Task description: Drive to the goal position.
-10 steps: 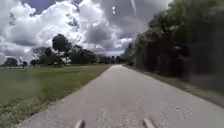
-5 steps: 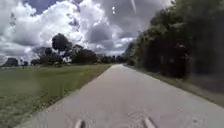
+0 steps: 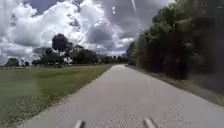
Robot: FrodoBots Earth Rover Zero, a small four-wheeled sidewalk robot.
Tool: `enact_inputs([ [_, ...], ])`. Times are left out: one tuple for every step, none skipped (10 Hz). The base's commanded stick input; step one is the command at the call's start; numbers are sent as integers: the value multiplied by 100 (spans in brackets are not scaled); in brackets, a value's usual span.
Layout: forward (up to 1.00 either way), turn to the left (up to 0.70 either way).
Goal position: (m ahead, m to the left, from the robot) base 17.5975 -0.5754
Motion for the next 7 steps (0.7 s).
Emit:
enact_inputs([
  [70,0],
  [70,0],
  [70,0],
  [70,0],
  [70,0],
  [70,0],
  [70,0],
])
